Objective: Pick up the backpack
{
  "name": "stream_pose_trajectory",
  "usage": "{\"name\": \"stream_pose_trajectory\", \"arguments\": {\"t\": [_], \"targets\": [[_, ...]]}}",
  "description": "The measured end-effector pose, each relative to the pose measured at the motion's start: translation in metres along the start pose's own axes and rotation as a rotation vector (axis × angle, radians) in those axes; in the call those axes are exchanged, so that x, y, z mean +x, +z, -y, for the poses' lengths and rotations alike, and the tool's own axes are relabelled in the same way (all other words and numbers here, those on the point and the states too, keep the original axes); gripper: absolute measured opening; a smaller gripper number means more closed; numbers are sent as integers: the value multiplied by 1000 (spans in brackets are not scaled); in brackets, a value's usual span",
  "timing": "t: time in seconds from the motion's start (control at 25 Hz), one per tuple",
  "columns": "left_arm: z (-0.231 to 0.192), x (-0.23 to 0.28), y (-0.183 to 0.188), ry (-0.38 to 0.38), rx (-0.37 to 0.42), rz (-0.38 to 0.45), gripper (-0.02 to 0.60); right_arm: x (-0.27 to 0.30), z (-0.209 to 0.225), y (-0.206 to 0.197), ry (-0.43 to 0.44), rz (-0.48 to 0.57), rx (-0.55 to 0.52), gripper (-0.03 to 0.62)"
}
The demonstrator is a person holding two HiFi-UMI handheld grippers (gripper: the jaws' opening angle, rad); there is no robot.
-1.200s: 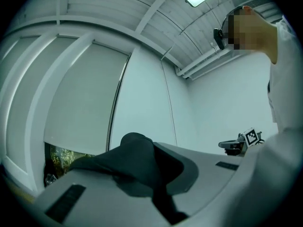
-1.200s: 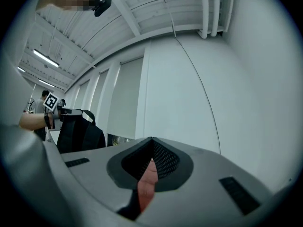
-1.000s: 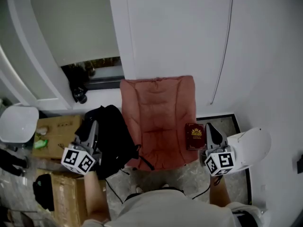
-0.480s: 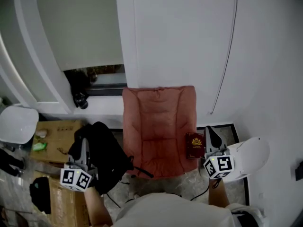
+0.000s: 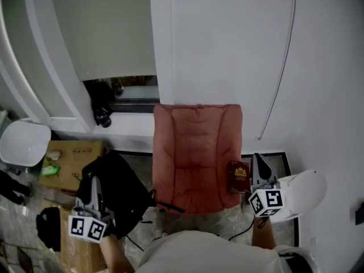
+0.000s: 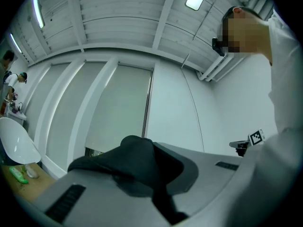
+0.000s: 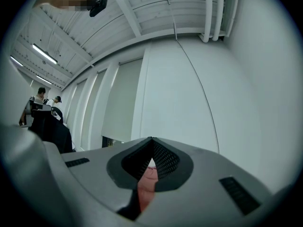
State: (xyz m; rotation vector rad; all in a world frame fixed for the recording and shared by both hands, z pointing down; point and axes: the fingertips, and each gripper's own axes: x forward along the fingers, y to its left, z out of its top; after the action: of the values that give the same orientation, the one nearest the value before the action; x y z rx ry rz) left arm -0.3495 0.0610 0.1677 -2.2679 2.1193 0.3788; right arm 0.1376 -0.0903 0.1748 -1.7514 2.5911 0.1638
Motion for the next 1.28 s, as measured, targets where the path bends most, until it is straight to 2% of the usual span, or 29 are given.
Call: {"name": "stream_pose_trajectory", "arguments": {"t": [0.2,0.6,0.92,1.28], "targets": [[-1,-7,4,36,6,12,18,8,3,1,3,8,5,21],[-5,-10,-8,67,-61,1,17,13,18,1,-24,-9,-13,21],[-1,-7,-3,35,-108,21,18,19,15,7,-13,15,-8,21],[3,-1,3,12,-96,29,18,12,6,16,-4,16,-72,20]]}}
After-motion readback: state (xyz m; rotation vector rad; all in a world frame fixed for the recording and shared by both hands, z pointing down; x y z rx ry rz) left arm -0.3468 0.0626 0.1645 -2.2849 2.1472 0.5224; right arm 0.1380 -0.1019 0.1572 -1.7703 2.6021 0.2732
